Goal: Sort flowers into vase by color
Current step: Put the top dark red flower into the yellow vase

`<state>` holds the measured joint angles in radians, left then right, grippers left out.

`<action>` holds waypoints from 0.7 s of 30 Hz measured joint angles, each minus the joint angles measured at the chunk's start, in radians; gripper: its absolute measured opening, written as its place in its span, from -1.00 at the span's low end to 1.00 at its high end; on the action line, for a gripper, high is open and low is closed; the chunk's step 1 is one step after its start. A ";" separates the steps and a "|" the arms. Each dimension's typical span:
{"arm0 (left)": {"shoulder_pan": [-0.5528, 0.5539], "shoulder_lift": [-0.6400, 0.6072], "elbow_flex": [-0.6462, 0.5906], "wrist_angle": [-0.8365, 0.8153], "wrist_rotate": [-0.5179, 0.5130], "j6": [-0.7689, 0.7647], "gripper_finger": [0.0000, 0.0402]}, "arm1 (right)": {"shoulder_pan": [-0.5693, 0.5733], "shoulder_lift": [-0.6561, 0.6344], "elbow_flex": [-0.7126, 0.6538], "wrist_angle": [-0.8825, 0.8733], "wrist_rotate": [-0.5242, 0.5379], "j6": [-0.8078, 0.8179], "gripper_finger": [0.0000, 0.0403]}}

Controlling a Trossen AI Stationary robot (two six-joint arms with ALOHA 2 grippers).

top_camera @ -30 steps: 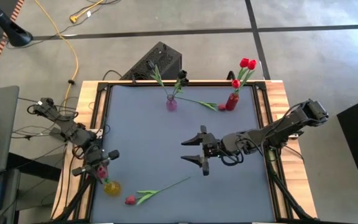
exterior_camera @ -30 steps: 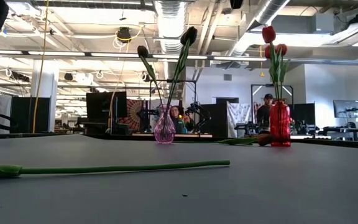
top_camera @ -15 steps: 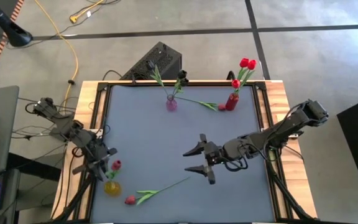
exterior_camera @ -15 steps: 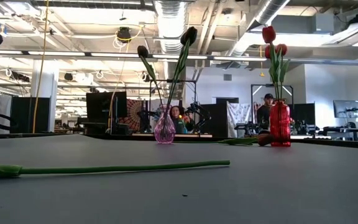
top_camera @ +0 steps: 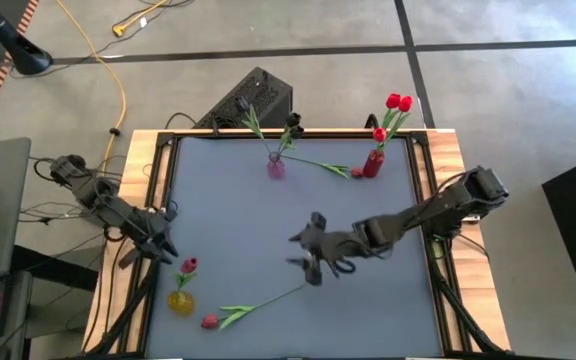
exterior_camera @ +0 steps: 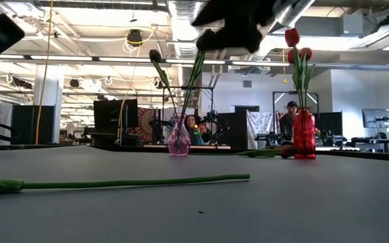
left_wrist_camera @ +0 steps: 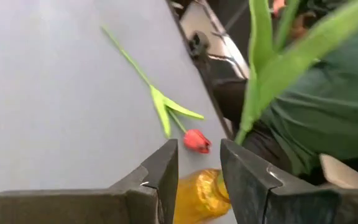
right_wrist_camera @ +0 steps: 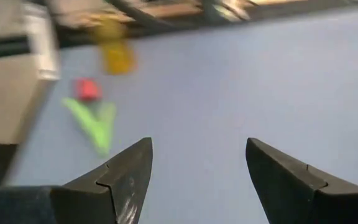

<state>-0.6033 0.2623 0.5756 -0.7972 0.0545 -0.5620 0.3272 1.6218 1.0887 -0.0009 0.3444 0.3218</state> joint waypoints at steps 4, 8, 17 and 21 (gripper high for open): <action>0.000 0.000 0.037 -0.027 -0.070 0.027 -0.47 | -0.100 0.001 0.019 -0.105 0.025 0.067 0.42; 0.000 0.000 0.043 -0.028 -0.096 0.065 -0.47 | -0.209 0.022 0.021 -0.166 0.028 0.036 0.42; 0.000 0.001 0.043 -0.030 -0.096 0.071 -0.47 | -0.394 0.172 0.020 -0.285 0.193 -0.043 0.42; 0.000 0.001 0.043 -0.030 -0.096 0.078 -0.47 | -0.457 0.233 0.022 -0.289 0.275 -0.088 0.42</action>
<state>-0.6033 0.2634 0.6186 -0.8271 -0.0418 -0.4838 -0.1296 1.8545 1.1108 -0.2901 0.6191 0.2341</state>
